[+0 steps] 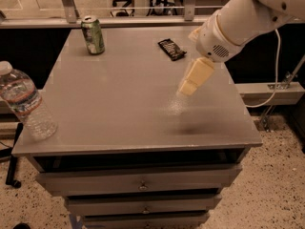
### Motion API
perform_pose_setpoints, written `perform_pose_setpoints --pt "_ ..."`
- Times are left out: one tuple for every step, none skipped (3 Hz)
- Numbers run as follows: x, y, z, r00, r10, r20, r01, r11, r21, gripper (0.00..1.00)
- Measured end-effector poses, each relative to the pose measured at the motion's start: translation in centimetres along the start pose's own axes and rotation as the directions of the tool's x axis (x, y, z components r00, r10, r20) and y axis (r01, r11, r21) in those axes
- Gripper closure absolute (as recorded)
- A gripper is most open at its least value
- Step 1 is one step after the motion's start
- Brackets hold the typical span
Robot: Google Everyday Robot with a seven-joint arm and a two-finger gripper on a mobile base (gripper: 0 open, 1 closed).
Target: Move green can near rxbar chocolate
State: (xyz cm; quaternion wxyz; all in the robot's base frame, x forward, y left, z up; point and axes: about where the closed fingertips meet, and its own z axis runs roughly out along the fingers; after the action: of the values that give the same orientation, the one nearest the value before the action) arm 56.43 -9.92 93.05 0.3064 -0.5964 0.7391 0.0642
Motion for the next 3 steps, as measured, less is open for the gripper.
perform_pose_setpoints --pt "0.0 0.0 0.0 1.0 0.0 0.0 0.0 1.0 0.0 0.0" --pt "-1.6 -0.7 0.9 0.998 0.001 0.061 -0.003 0.9997 0.026 0.0" --pt "-7.6 -6.3 4.1 0.974 -0.004 0.226 -0.022 0.9935 0.112 0.0"
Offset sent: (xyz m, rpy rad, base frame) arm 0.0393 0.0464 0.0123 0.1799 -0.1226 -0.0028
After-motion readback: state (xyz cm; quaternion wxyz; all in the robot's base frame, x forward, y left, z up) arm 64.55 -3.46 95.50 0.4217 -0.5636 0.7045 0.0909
